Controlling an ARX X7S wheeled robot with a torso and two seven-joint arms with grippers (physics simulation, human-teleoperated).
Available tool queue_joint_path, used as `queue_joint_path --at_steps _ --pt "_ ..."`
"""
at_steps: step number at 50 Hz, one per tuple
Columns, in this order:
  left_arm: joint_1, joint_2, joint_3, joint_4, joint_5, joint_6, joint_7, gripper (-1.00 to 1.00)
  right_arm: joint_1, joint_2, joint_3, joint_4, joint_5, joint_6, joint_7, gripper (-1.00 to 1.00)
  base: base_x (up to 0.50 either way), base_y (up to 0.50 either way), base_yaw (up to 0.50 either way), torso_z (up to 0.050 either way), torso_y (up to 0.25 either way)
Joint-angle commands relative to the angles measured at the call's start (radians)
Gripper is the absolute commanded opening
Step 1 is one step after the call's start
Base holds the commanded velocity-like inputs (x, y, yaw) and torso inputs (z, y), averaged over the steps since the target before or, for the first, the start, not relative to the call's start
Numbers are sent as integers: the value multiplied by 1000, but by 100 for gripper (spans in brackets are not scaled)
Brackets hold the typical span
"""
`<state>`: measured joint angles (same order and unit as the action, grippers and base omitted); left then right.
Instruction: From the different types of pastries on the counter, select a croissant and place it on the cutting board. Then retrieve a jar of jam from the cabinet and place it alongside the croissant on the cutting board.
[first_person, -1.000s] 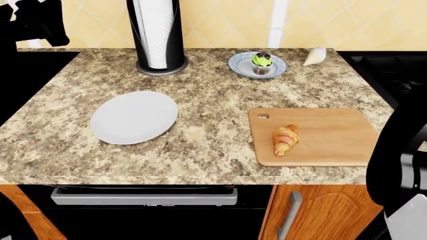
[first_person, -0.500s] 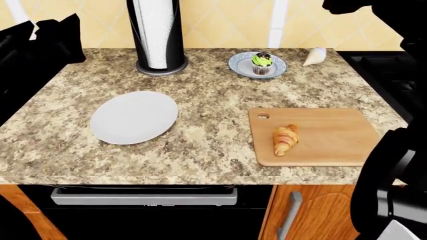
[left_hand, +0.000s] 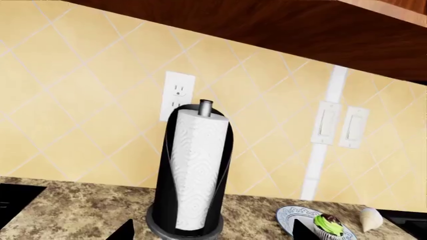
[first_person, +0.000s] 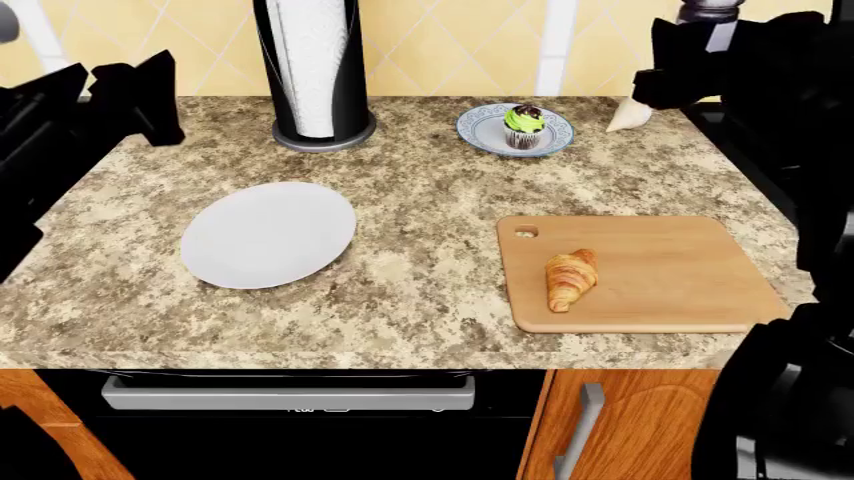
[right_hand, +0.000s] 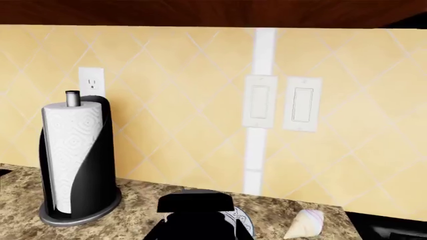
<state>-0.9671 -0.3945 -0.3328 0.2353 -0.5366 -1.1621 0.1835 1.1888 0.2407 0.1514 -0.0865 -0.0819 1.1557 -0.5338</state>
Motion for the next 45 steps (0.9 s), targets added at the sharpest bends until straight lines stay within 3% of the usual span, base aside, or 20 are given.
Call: queue_joint_path --at_steps 1,19,31,45 --pt "12 1 2 8 -8 -3 -2 100 -100 13 42 -75 3 -8 0 -100 0 0 0 0 10" --pt "16 -3 17 20 -14 -12 -10 100 -249 -20 129 -29 24 -157 27 -100 0 0 0 1 1" --pt "33 0 15 35 -24 -22 -16 100 -335 -23 159 -39 28 -158 36 -100 0 0 0 0 0" --pt "33 -6 18 30 -25 -19 -22 100 -361 -40 188 90 23 -292 94 -100 0 0 0 1 1"
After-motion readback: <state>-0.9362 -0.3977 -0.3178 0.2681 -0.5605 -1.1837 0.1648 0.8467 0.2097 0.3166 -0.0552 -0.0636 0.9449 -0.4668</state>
